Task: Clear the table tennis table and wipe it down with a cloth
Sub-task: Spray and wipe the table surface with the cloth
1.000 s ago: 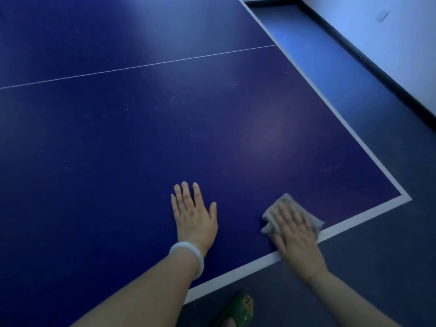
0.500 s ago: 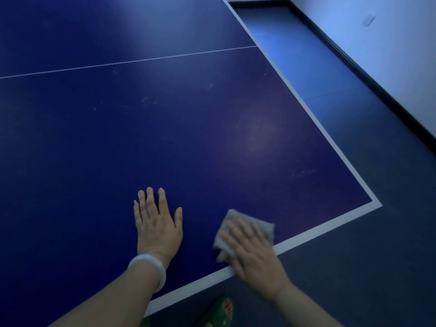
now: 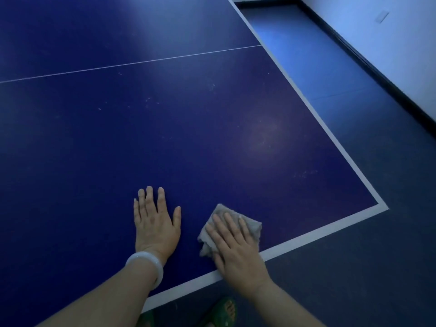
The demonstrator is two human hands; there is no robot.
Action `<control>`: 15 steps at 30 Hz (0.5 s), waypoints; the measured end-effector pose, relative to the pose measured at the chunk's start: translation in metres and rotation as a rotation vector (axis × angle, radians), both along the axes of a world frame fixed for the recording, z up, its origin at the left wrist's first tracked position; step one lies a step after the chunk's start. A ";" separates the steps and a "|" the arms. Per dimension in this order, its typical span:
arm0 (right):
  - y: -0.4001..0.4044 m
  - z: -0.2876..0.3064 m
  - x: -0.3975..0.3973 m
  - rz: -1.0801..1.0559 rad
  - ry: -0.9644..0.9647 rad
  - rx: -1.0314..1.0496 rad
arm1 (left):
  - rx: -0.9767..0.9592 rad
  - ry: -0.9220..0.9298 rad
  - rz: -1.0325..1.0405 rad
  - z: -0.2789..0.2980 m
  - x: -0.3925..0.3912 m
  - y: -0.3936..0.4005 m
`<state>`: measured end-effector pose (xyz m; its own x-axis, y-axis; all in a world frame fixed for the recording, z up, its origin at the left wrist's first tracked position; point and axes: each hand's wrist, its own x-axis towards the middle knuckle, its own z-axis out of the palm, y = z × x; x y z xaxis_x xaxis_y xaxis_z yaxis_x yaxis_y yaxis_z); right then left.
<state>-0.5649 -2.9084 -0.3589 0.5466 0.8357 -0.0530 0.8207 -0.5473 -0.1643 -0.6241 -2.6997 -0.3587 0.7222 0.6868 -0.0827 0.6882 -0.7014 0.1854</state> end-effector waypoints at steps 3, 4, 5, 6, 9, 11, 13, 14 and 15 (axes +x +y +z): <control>-0.037 0.000 0.043 0.138 -0.027 -0.026 | -0.002 -0.001 0.001 -0.001 0.000 0.001; -0.053 0.001 0.063 0.053 -0.053 -0.031 | -0.004 -0.004 0.004 -0.002 0.000 0.001; -0.070 0.001 0.082 -0.087 -0.059 -0.038 | -0.005 -0.006 0.005 -0.002 0.000 0.001; -0.087 0.001 0.100 -0.266 -0.047 -0.044 | -0.004 -0.008 0.005 -0.002 0.000 0.001; -0.106 0.002 0.125 -0.806 0.011 -0.060 | 0.002 -0.011 0.002 -0.003 -0.001 0.001; -0.082 0.002 0.115 -0.939 0.004 -0.075 | 0.003 -0.024 0.000 -0.004 -0.002 0.002; -0.038 0.000 0.090 -0.788 -0.041 -0.066 | 0.007 -0.026 0.004 -0.005 -0.001 0.002; -0.014 0.000 0.074 -0.650 -0.052 -0.047 | 0.010 -0.021 0.004 -0.005 -0.001 0.002; 0.010 -0.002 0.058 -0.504 -0.052 -0.027 | 0.010 -0.016 0.002 -0.004 0.000 0.002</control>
